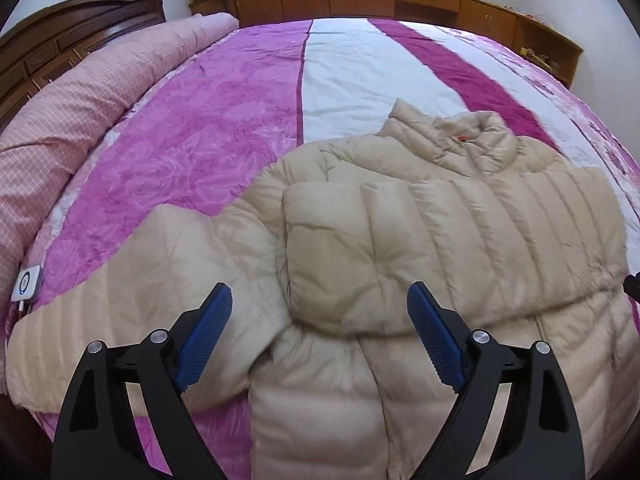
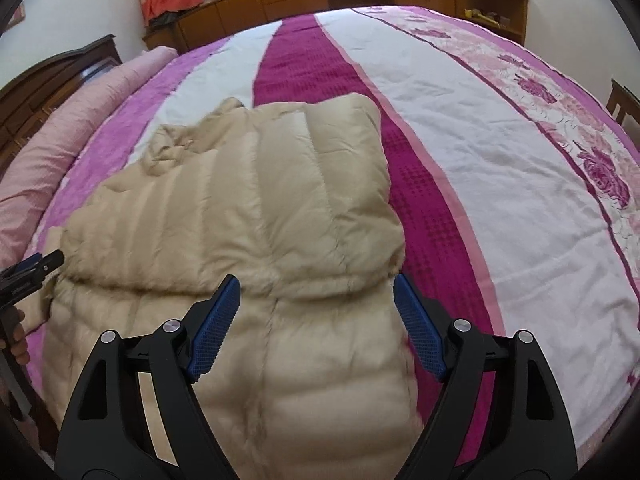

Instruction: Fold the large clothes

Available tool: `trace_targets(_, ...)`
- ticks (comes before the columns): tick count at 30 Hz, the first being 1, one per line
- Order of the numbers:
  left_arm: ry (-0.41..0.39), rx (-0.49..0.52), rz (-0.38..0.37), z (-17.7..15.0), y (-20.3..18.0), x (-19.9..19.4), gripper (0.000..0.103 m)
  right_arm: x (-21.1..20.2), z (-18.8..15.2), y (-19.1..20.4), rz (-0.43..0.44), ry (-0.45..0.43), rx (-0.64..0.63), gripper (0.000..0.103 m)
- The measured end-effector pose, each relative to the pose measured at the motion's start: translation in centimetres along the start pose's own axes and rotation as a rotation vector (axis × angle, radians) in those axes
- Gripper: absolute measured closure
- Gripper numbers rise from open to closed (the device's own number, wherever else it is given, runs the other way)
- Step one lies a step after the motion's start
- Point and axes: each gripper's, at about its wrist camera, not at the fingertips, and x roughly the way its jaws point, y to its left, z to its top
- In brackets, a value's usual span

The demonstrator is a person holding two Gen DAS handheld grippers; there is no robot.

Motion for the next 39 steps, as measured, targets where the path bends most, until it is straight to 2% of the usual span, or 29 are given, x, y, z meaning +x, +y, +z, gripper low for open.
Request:
trace_targets(8,0.040,-0.066,-0.083,-2.6,1.9,-3.2,0.016,-3.5,-3.2,1.6,0.049,0.033,-0.026,0.023)
trace_targets(15,0.097,-0.184,-0.044,-5.4,6.7,-3.6,0.016,-4.4,-5.4,2.4,0.055,0.073,-0.033,0.023)
trace_targets(22,0.117,-0.310,-0.011,-7.6,12.3,-3.3,0.016,-4.6,-6.9,3.2,0.045,0.111,-0.036,0.022)
trace_targets(27,0.125,-0.389,0.076,-9.1,15.8,-2.8,0.016,-4.9,-7.1,4.5,0.061,0.119,-0.059,0.023)
trace_targets(30,0.130,-0.465,0.080,-10.1,17.9,-2.2,0.016,-4.9,-7.2,5.3,0.068,0.122,-0.076,0.022)
trace_targets(34,0.123,-0.549,0.049,-10.9,20.2,-1.4,0.016,-4.5,-7.3,6.3,0.067,0.138,-0.096,0.022)
trace_targets(39,0.104,-0.603,0.032,-10.9,21.8,-0.5,0.016,-4.1,-7.6,6.9,0.058,0.153,-0.105,0.023)
